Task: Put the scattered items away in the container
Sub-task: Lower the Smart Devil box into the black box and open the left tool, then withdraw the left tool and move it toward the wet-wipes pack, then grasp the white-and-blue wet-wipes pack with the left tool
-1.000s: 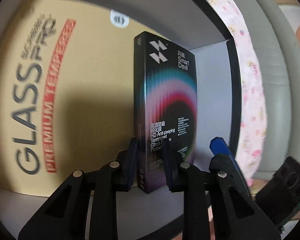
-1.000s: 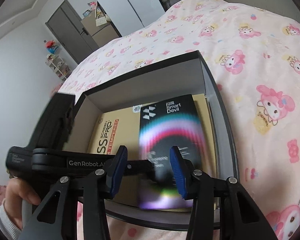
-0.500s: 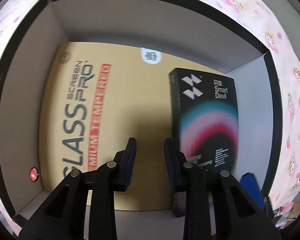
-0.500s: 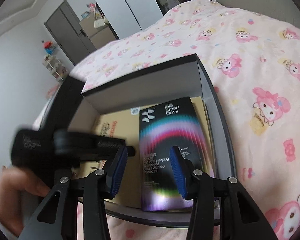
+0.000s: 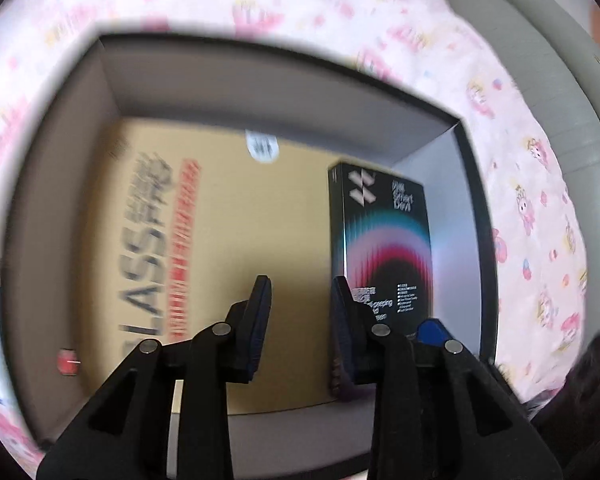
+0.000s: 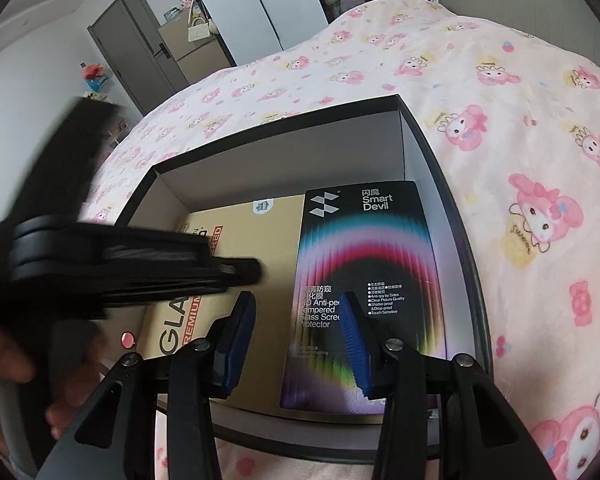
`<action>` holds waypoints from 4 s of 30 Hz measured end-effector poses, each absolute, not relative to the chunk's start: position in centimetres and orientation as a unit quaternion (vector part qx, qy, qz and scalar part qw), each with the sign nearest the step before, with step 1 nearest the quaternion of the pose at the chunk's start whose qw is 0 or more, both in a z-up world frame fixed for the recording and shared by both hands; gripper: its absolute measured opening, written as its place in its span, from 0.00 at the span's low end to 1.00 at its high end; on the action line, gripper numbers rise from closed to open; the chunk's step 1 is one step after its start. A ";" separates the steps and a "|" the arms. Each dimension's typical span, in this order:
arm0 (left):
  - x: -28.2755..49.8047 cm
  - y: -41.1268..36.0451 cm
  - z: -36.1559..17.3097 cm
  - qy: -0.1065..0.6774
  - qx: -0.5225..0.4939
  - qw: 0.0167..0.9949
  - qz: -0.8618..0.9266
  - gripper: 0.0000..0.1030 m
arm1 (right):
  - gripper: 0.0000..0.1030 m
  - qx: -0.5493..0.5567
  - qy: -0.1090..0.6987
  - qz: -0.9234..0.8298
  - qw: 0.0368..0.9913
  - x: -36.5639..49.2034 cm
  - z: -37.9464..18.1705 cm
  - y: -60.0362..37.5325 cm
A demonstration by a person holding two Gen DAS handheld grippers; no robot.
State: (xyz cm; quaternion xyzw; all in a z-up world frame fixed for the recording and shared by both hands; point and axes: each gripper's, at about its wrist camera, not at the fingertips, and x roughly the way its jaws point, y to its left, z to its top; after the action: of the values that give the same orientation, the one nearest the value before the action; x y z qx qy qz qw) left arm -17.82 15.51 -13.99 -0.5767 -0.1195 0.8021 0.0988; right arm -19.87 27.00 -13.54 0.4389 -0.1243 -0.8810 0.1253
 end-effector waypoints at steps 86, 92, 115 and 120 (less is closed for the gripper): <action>-6.3 -22.3 -22.0 -0.312 -0.406 -0.007 0.859 0.28 | 0.43 0.508 0.003 -0.803 0.312 -12.7 -19.9 -5.5; -5.6 -21.9 -21.1 -0.308 -0.393 0.010 0.867 0.21 | 0.43 0.499 -0.029 -0.801 0.329 -12.5 -20.1 -5.3; -0.3 -14.4 -21.8 -0.300 -0.486 0.125 0.811 0.23 | 0.42 0.528 -0.066 -0.800 0.279 -6.1 -19.0 5.5; 0.0 -14.2 -22.2 -0.309 -0.490 0.132 0.804 0.23 | 0.41 0.546 -0.056 -0.791 0.272 -6.0 -20.6 4.6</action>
State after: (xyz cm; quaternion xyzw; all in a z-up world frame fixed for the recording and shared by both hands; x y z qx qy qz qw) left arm 0.00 -14.15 -22.17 -0.4904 -0.3086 0.8044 0.1316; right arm -6.02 4.62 -20.62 0.5460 -0.0559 -0.7905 0.2718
